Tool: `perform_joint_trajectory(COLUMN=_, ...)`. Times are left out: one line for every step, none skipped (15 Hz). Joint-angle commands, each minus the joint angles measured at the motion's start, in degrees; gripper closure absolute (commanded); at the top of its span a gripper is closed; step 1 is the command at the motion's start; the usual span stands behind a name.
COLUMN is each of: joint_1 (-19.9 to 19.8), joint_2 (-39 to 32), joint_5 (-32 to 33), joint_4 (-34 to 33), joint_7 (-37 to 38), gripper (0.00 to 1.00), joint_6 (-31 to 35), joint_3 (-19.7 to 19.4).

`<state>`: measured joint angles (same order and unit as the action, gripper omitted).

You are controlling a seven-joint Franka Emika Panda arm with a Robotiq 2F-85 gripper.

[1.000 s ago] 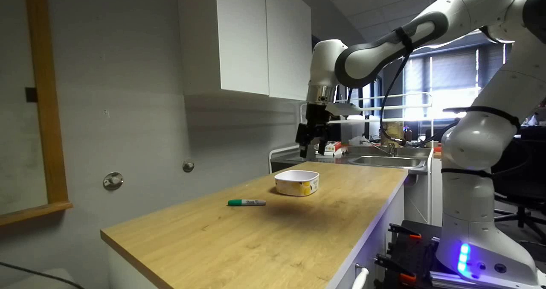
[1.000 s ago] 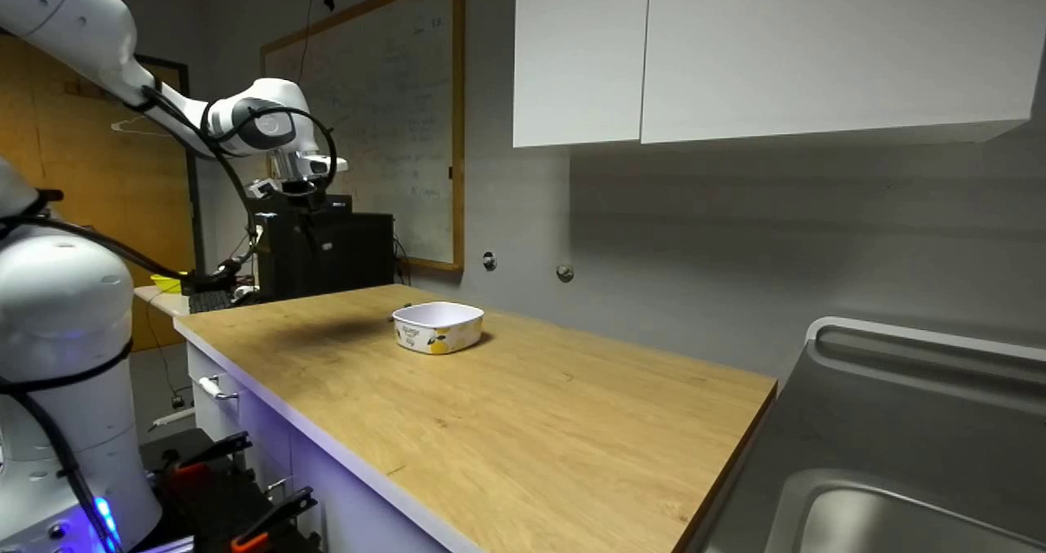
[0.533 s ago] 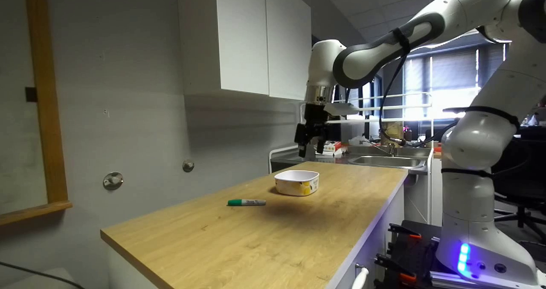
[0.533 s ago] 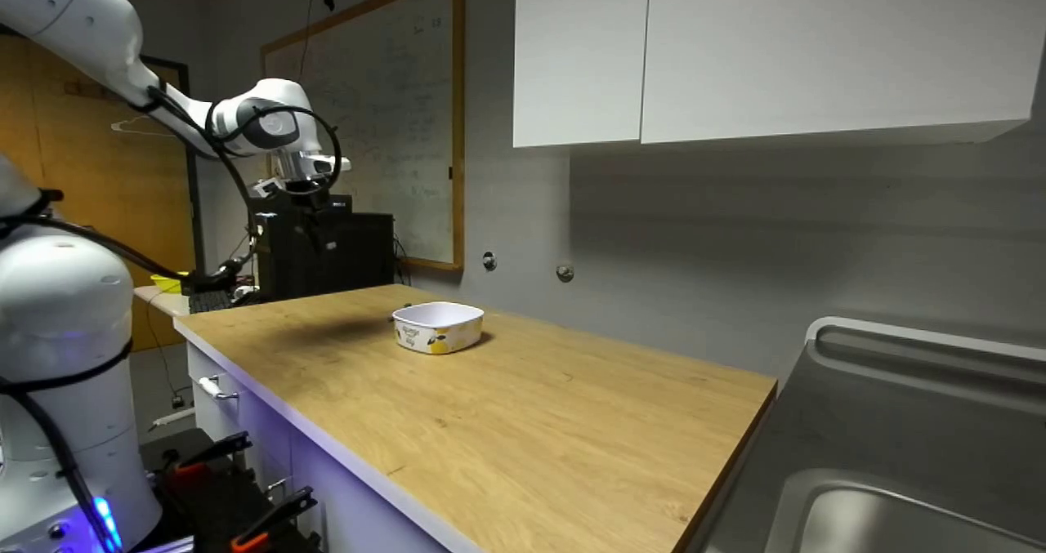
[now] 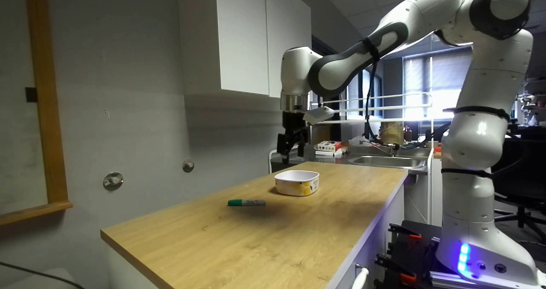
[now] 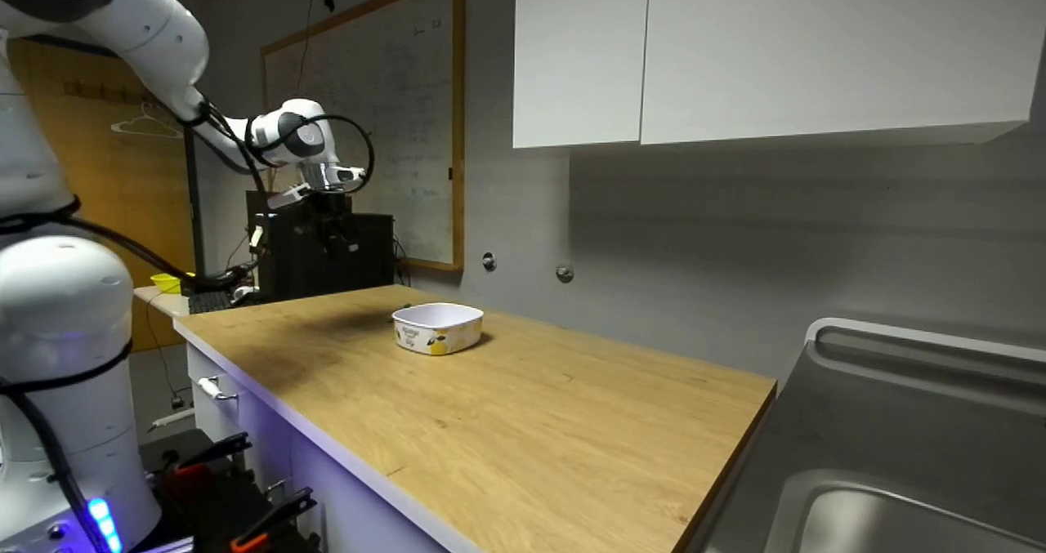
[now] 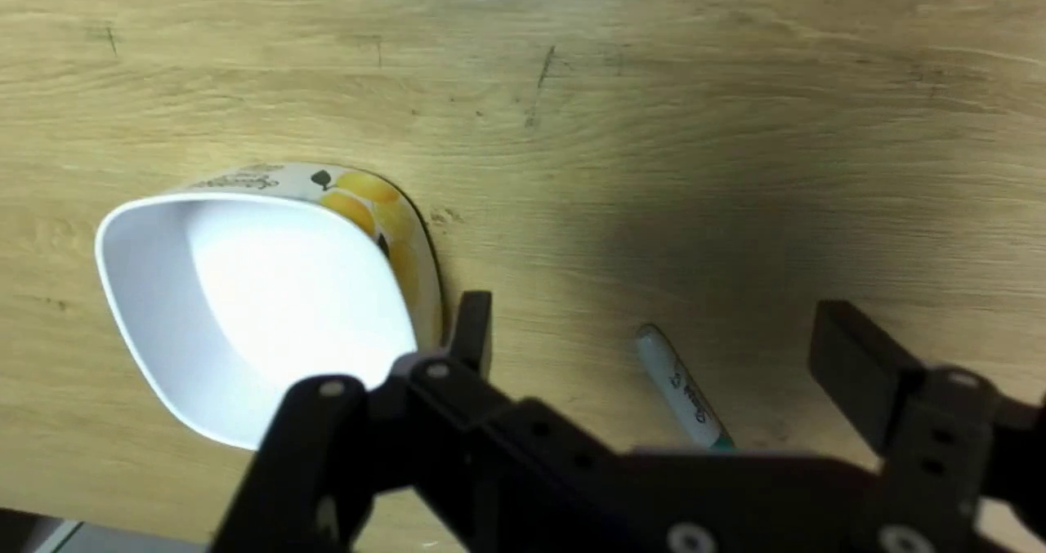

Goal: Put the marker in the bowl

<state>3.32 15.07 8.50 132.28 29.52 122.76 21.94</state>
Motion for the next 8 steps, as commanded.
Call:
perform_joint_trajectory(joint_1=1.9, joint_2=-13.5, joint_5=5.5, joint_4=-11.7, joint_7=0.4, gripper=0.00, joint_6=-5.1, joint_3=-0.2)
perform_joint_trajectory(joint_1=2.9, joint_2=-17.0, joint_5=6.1, joint_4=-14.7, joint_7=-0.4, gripper=0.00, joint_6=-6.5, joint_3=-0.9)
perform_joint_trajectory(joint_1=3.9, joint_2=-20.1, joint_5=6.3, joint_4=-17.6, joint_7=-1.4, gripper=0.00, joint_6=-7.8, joint_3=-1.7)
perform_joint_trajectory(joint_1=4.9, joint_2=-23.1, joint_5=6.0, joint_4=-20.4, joint_7=-2.9, gripper=0.00, joint_6=-9.2, joint_3=-2.5)
perform_joint_trajectory(joint_1=5.9, joint_2=-25.9, joint_5=5.3, joint_4=-23.2, joint_7=-4.4, gripper=0.00, joint_6=-10.3, joint_3=-3.4)
perform_joint_trajectory(joint_1=6.6, joint_2=-28.7, joint_5=4.0, joint_4=-26.0, joint_7=-6.8, gripper=0.00, joint_6=-11.0, joint_3=-4.4)
perform_joint_trajectory(joint_1=7.3, joint_2=-31.1, joint_5=2.7, joint_4=-28.6, joint_7=-9.4, gripper=0.00, joint_6=-11.8, joint_3=-5.2)
perform_joint_trajectory(joint_1=7.7, joint_2=-33.2, joint_5=1.2, joint_4=-30.9, joint_7=-12.2, gripper=0.00, joint_6=-12.6, joint_3=-5.9)
